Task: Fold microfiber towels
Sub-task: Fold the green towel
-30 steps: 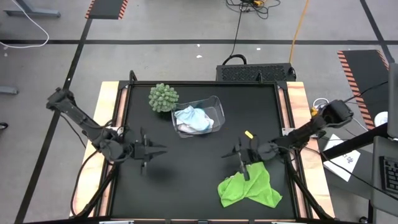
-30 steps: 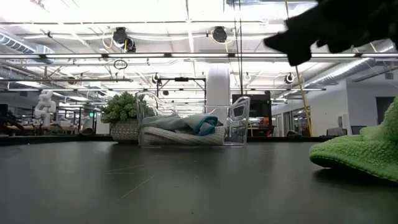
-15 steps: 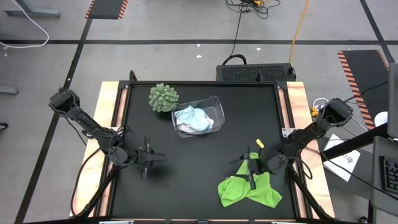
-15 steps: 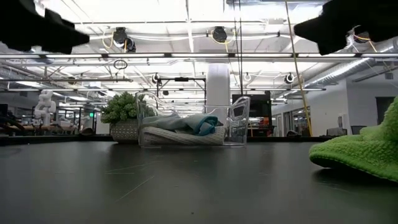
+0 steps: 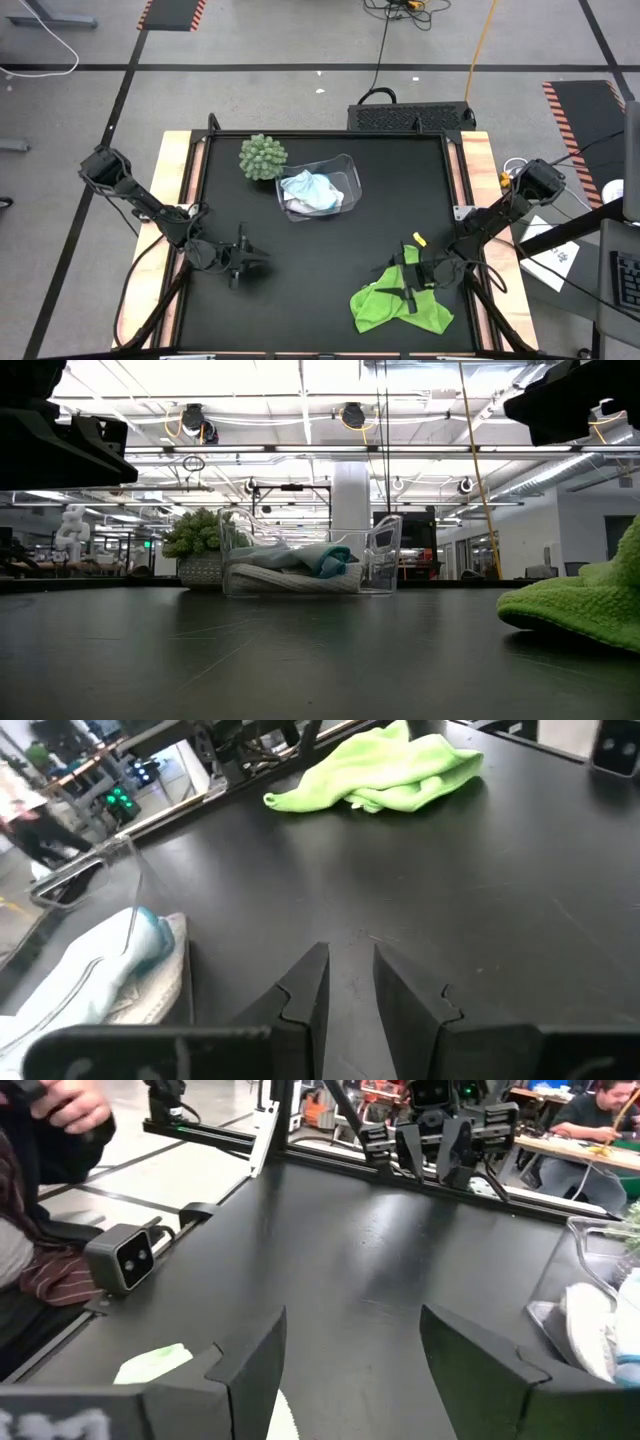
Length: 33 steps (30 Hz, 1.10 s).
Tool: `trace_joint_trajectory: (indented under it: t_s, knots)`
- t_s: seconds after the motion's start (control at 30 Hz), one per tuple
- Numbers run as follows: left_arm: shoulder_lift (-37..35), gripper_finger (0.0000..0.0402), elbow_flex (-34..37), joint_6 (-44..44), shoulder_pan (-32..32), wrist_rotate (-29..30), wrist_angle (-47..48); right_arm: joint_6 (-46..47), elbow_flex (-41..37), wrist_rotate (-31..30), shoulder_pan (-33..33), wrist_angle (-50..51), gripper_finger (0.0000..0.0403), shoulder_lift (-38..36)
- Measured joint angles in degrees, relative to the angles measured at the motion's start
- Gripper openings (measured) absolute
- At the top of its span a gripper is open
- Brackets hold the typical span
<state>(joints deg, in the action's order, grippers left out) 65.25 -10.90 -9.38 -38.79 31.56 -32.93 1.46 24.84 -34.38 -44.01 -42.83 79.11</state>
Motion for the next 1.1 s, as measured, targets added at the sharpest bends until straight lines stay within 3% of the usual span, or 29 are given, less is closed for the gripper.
trace_joint_trajectory:
  t_s: [0.23, 0.57, 0.77, 1.0, 1.1]
  knots:
    - [0.0, 0.0085, 0.0, -4.9, 0.0, -2.0, -2.8, -3.9, 0.0, 4.7, 0.0, 0.2, 0.0222, 0.0]
    - [0.0, 0.0085, 0.0, -0.7, 0.0, -1.9, -8.0, 0.7, 0.0, 5.1, 0.0, 0.2, 0.0222, 0.0]
    - [0.0, 0.0085, 0.0, 2.7, 0.0, -1.8, -8.9, -1.0, 0.0, 5.1, 0.0, -0.9, 0.0222, 0.0]
    - [0.0, 0.0085, 0.0, -4.0, 0.0, -9.8, -9.7, -3.8, 0.1, 12.0, 0.0, -4.2, 0.0222, 0.0]
    - [0.0, 0.0085, 0.0, -5.1, 0.0, -10.5, -12.3, -4.0, 0.0, 13.7, 0.1, -3.3, 0.0222, 0.0]
